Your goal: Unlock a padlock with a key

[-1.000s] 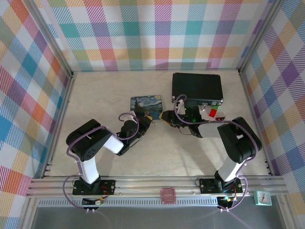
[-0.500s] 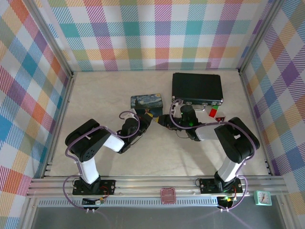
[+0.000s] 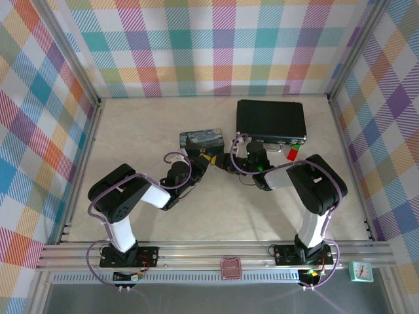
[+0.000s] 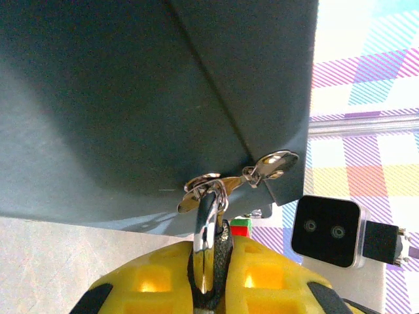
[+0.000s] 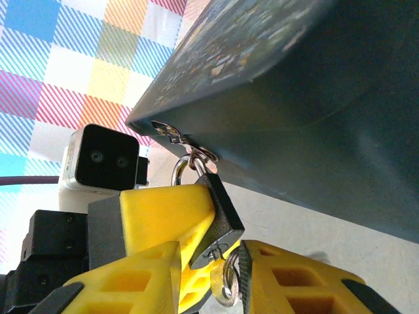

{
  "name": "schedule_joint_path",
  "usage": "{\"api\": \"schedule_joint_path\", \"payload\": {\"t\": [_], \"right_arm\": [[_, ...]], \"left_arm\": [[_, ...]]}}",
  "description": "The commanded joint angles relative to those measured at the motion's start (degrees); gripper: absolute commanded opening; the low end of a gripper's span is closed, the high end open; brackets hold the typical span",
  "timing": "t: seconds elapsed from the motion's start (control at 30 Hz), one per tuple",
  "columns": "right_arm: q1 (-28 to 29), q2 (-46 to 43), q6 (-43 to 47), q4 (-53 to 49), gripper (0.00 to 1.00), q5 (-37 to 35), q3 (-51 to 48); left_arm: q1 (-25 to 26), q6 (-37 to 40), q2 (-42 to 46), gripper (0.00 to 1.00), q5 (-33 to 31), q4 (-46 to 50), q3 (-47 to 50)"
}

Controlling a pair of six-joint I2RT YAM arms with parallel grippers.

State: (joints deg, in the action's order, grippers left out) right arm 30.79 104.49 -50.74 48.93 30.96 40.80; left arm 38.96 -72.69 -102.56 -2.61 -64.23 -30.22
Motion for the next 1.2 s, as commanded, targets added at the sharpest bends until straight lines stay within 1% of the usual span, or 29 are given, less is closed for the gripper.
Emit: {"api": "schedule_joint_path", "payload": {"t": [0.0, 0.13, 0.3, 0.47, 0.57, 0.63, 0.8, 0.87, 0.9, 0.97, 1.03, 1.1, 1.17], "right_arm": [[0.33, 1.24, -1.07, 3.75, 0.27, 2.38, 1.02], [0.72, 1.16, -2.02, 4.15, 0.26, 2.7, -0.01], [1.03, 1.56, -4.28, 7.04, 0.26, 2.74, -1.44], [1.04, 1.56, -4.98, 7.54, 0.32, 2.27, -2.06], [1.04, 1.31, -5.07, 7.5, 0.31, 2.09, -2.51], [1.03, 1.16, -5.22, 7.54, 0.27, 1.96, -2.87], [1.03, 0.92, -5.42, 7.45, 0.11, 1.73, -3.14], [1.03, 1.07, -6.2, 7.95, 0.01, 1.73, -3.09], [1.03, 1.01, -6.99, 8.17, 0.0, 1.86, -3.03], [1.01, 0.98, -11.07, 9.94, 0.0, 2.55, -2.65], [0.78, 0.93, -18.25, 10.62, 0.0, 4.26, -1.67], [0.75, 1.56, -28.55, 14.13, 0.0, 7.08, -0.61], [0.77, 3.09, -42.74, 22.44, 0.0, 8.56, -0.14]], "left_arm": [[0.76, -0.7, 1.75, 0.0, 0.29, -3.61, -0.48], [0.77, -0.7, 2.17, 0.0, -0.43, -3.71, -0.2], [0.76, -0.67, 1.76, 0.0, -0.63, -4.04, -0.26], [0.76, -0.83, 1.83, 0.0, -0.46, -4.5, -0.2], [0.77, -0.62, 2.29, 0.0, -0.64, -4.2, -0.02], [0.77, -0.53, 2.46, 0.0, -0.64, -4.06, -0.02], [0.75, -0.53, 2.55, 0.0, -0.64, -3.98, 0.07], [0.77, -0.45, 2.46, 0.0, -0.5, -4.02, -0.06], [0.77, -0.19, 2.47, 0.0, -0.35, -4.06, -0.1], [0.77, 1.03, 2.33, 0.0, 0.17, -4.55, -0.03], [0.77, 2.9, 1.55, 0.0, 0.82, -7.39, 0.45], [0.74, 4.78, -0.1, 0.0, 1.89, -12.05, 1.18], [0.77, 6.13, -1.35, 0.0, 3.1, -13.41, 1.52]]}}
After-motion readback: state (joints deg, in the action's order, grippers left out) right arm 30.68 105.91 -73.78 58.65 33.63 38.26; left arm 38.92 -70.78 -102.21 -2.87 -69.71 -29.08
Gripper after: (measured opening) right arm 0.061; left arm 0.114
